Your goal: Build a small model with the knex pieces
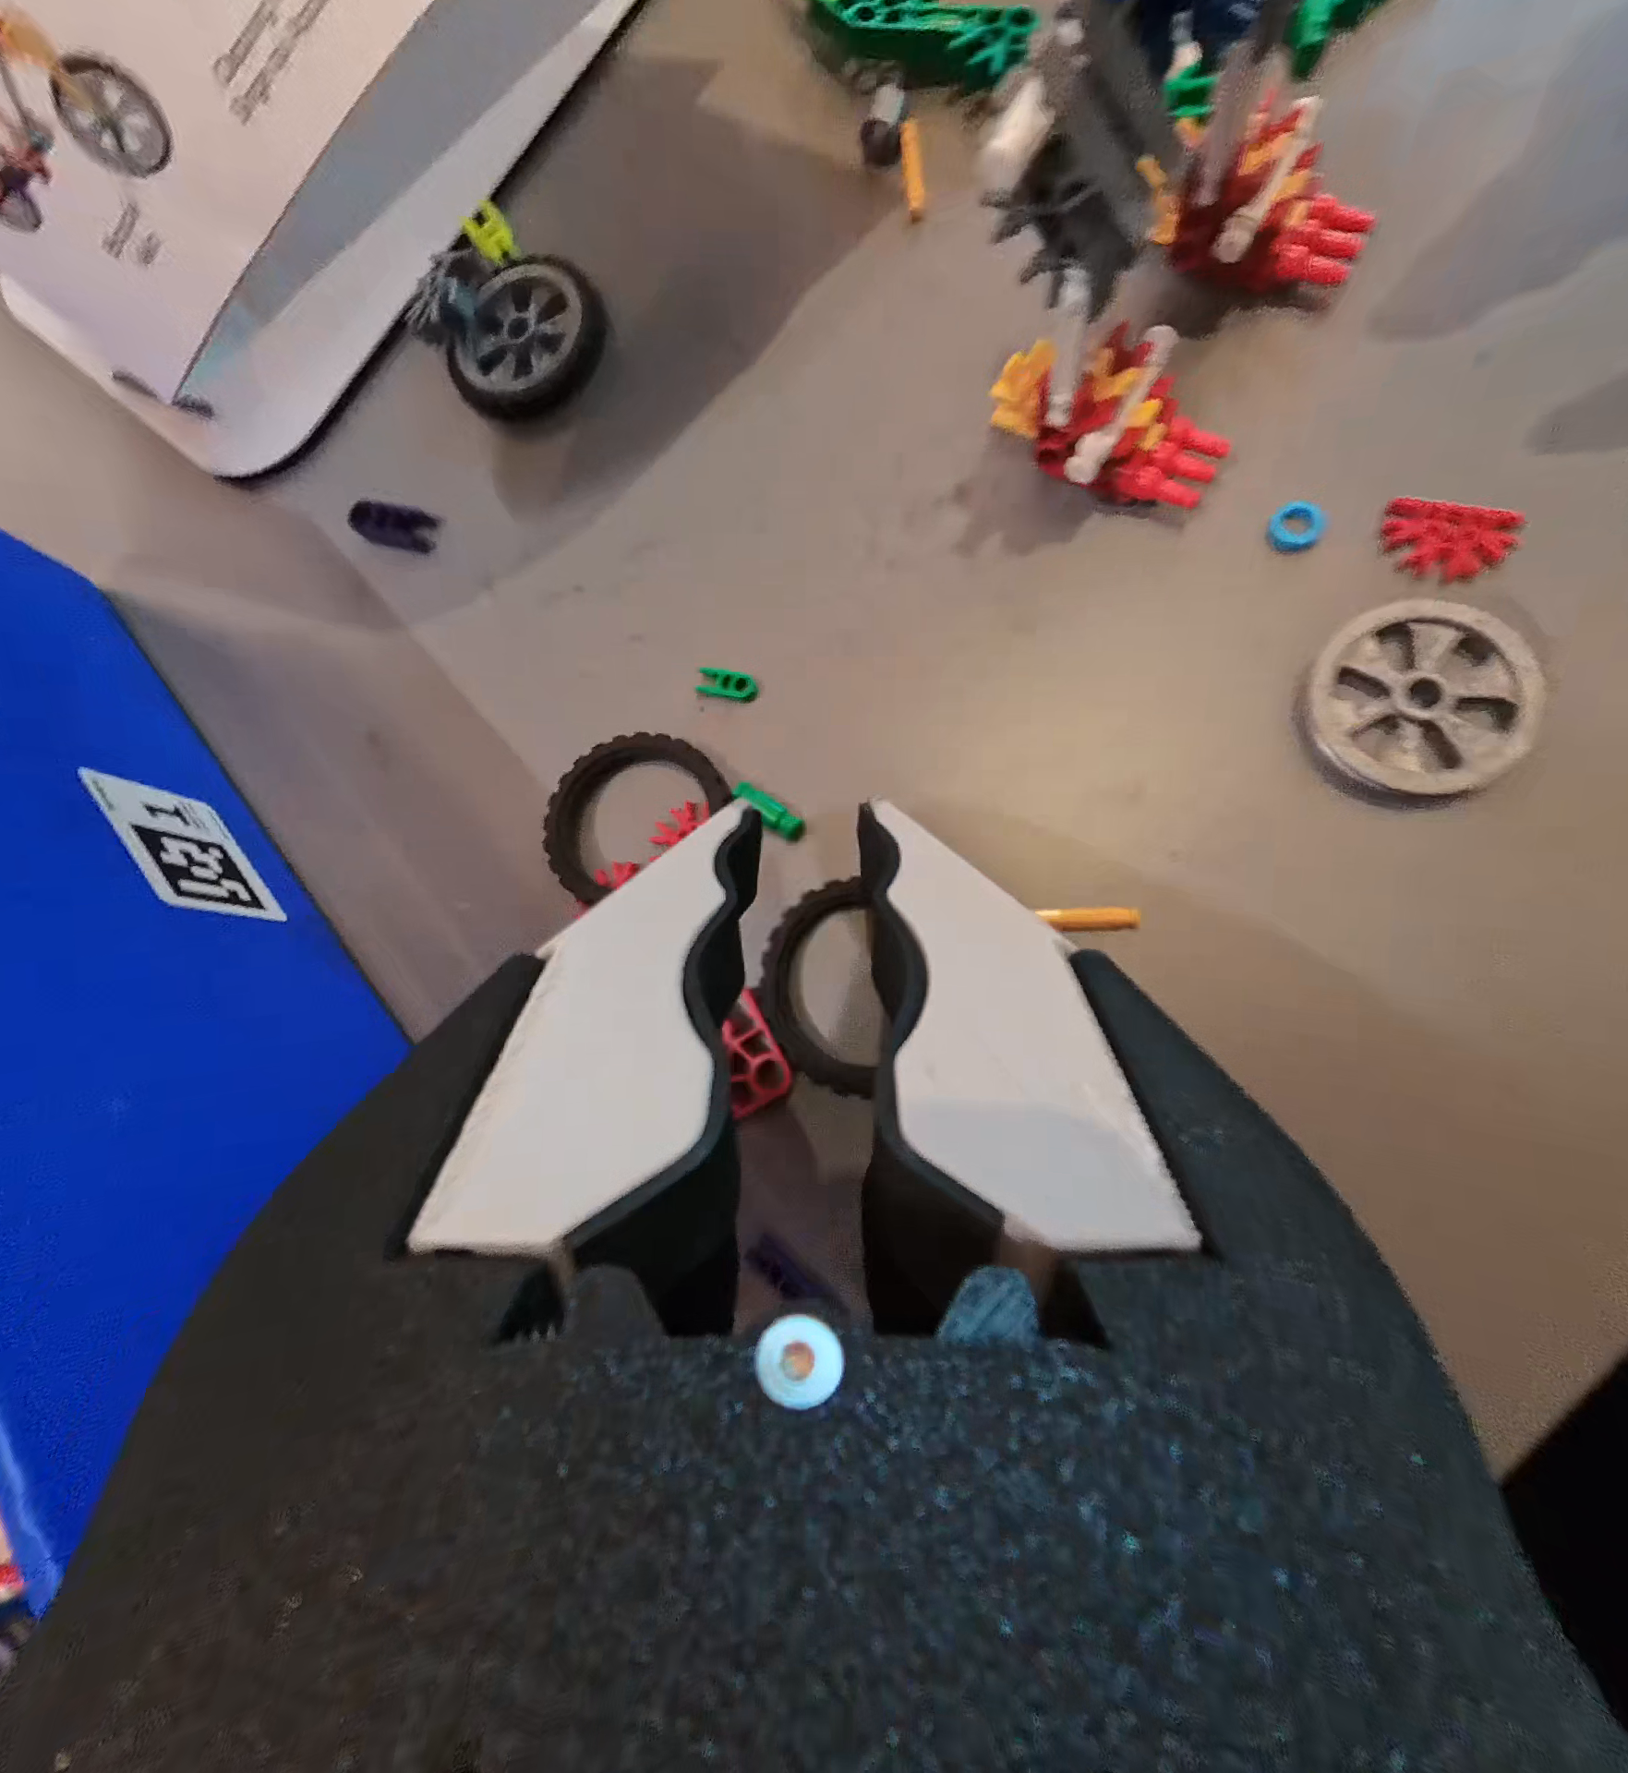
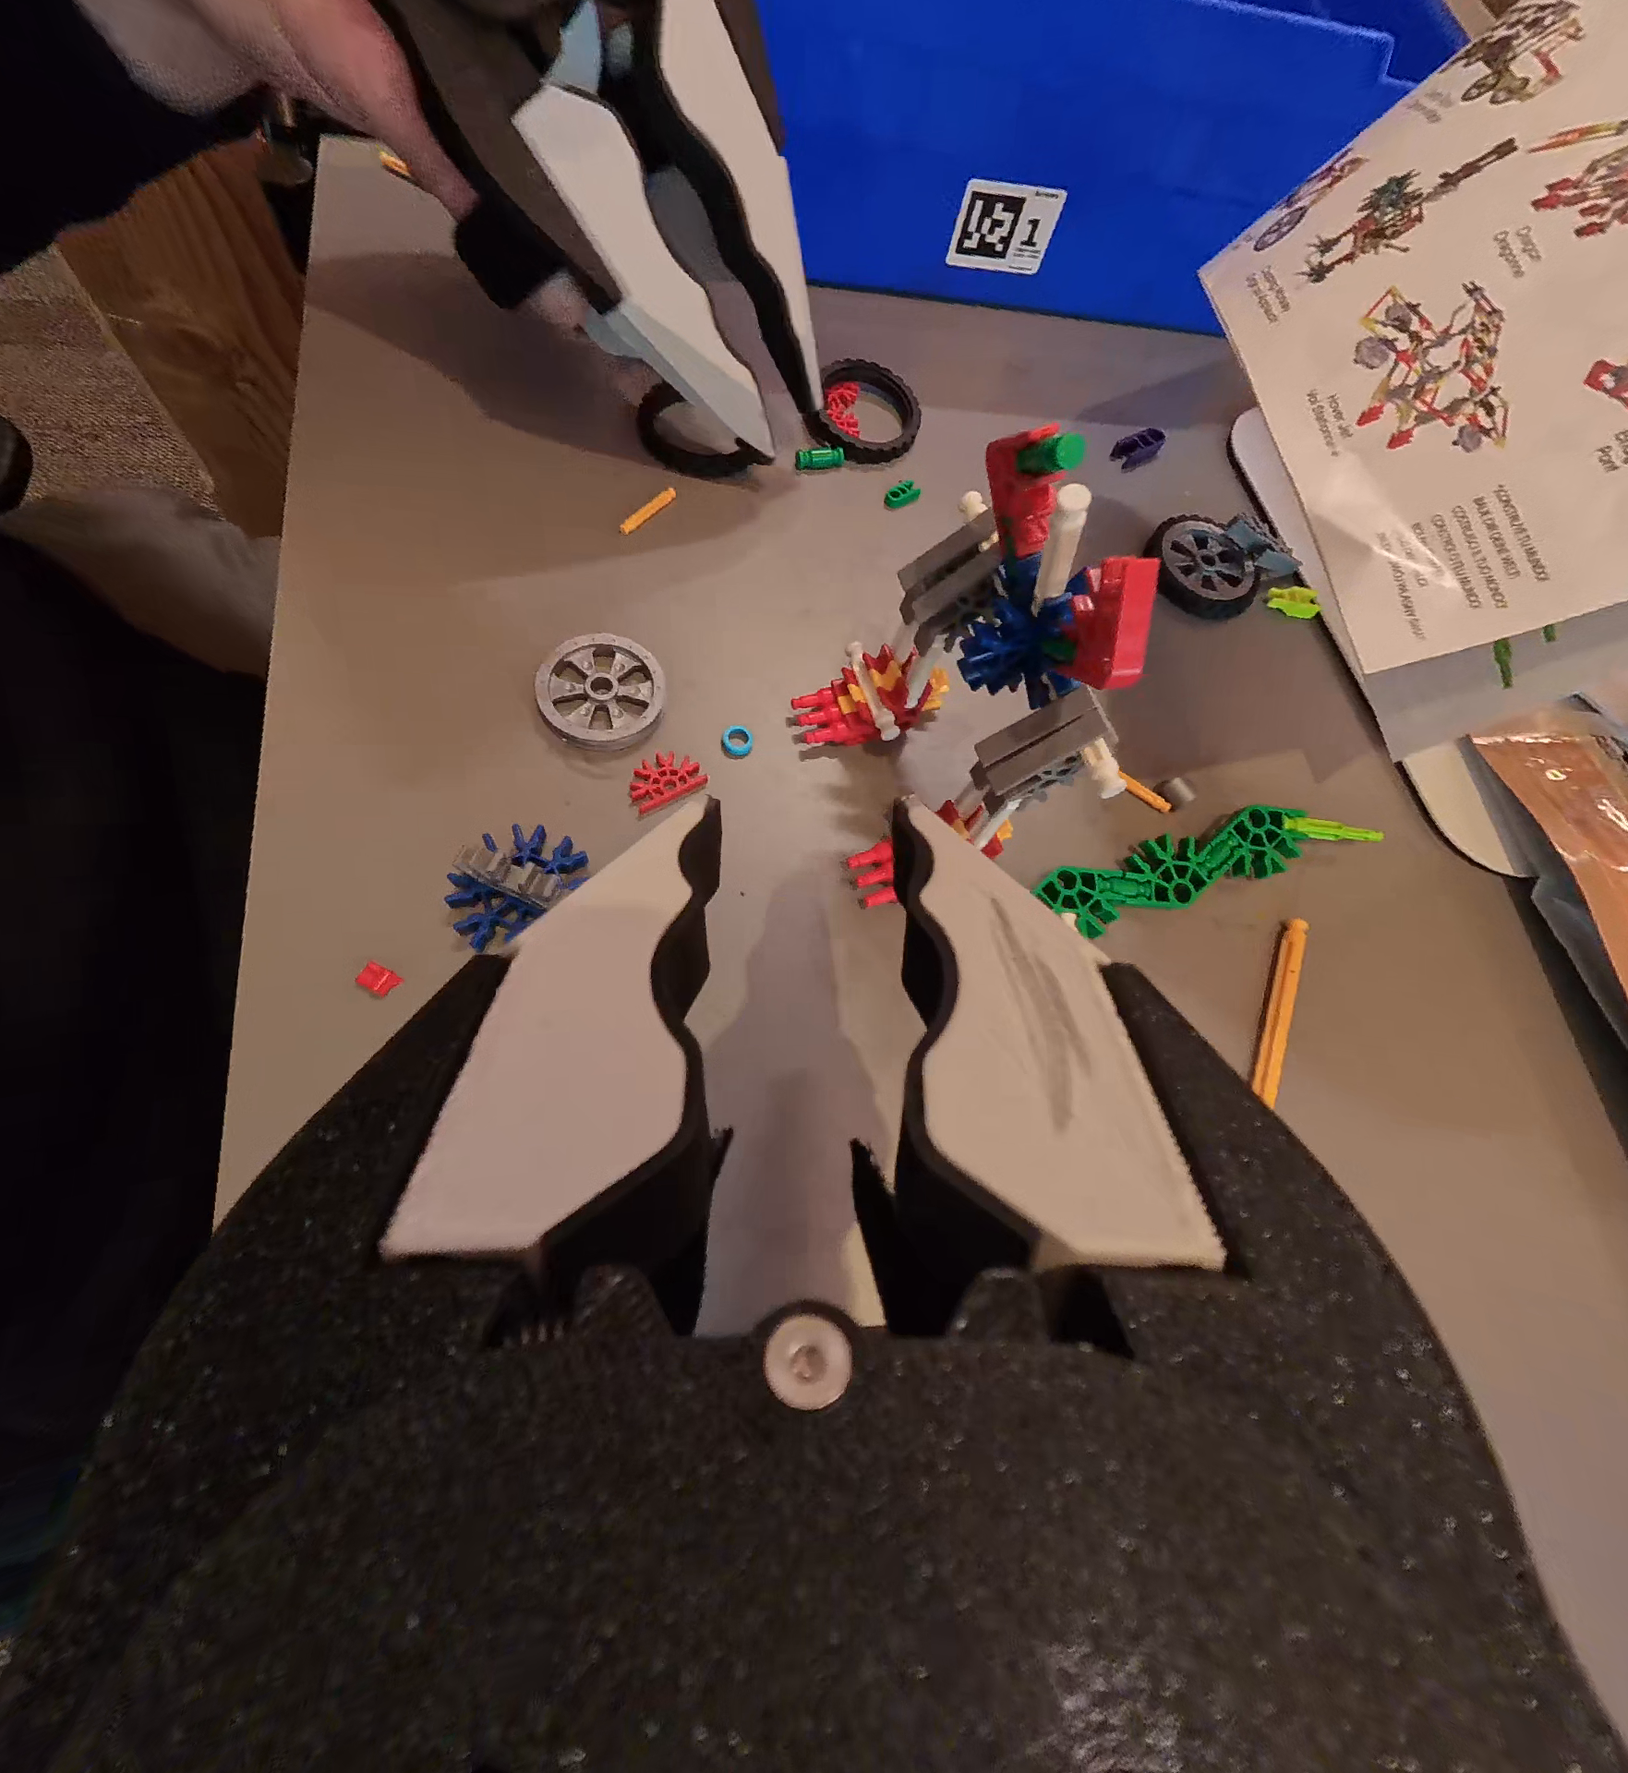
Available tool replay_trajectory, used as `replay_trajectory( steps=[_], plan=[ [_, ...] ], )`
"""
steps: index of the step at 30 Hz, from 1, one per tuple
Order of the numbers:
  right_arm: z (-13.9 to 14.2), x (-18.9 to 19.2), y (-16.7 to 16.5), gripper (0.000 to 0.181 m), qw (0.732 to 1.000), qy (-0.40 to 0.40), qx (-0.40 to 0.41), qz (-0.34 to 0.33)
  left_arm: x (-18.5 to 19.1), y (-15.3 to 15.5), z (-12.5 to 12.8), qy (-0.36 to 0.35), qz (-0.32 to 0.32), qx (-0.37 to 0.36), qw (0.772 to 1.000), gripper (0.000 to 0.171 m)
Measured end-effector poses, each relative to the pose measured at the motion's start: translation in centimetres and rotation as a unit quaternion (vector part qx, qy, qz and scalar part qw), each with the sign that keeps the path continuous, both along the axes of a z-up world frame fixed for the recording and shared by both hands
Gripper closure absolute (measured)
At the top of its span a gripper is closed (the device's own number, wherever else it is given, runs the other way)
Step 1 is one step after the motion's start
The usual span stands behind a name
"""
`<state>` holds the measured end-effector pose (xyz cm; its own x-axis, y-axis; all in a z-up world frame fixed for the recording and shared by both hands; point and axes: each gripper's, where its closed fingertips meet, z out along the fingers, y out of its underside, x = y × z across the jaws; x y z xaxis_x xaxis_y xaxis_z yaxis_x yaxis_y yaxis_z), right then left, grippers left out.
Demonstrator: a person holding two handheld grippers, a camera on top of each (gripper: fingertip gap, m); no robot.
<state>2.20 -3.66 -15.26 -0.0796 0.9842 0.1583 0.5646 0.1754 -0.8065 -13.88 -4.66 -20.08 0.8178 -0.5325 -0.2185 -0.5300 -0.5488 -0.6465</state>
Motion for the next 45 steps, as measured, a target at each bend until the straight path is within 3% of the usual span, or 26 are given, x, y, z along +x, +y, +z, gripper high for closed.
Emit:
replay_trajectory(
  steps=[7,16,23,29,34,36,39,45],
  plan=[
    [0.1,0.2,-0.4,0.146,1.0,0.013,-0.003,0.012,-0.9,1.1,-1.1,0.0,0.041,-0.016,0.999,0.15],
    [0.2,0.8,-0.1,0.146,1.0,0.022,-0.005,0.011,-0.6,0.5,-0.4,-0.004,0.038,-0.005,0.999,0.15],
    [0.2,0.7,0.0,0.147,1.0,0.028,-0.005,0.014,-0.6,0.8,-1.3,-0.006,0.044,-0.021,0.999,0.15],
    [0.2,0.8,0.0,0.147,0.999,0.03,-0.006,0.015,0.3,0.9,-1.5,-0.036,0.031,-0.032,0.998,0.166],
    [0.3,0.9,0.0,0.15,0.999,0.033,-0.005,0.016,0.4,1.1,-1.5,-0.045,0.014,-0.027,0.999,0.167],
    [0.6,0.8,-0.2,0.15,0.999,0.041,-0.006,0.017,1.1,1.0,-1.2,-0.042,-0.007,-0.012,0.999,0.167],
    [1.4,0.4,-0.5,0.15,0.998,0.065,-0.01,0.01,4.4,0.7,1.4,-0.07,-0.074,0.042,0.994,0.167],
    [3.3,-0.6,-1.4,0.154,0.994,0.105,-0.007,0.014,12.1,-1.2,6.8,-0.055,-0.245,0.185,0.95,0.167]
  ],
)
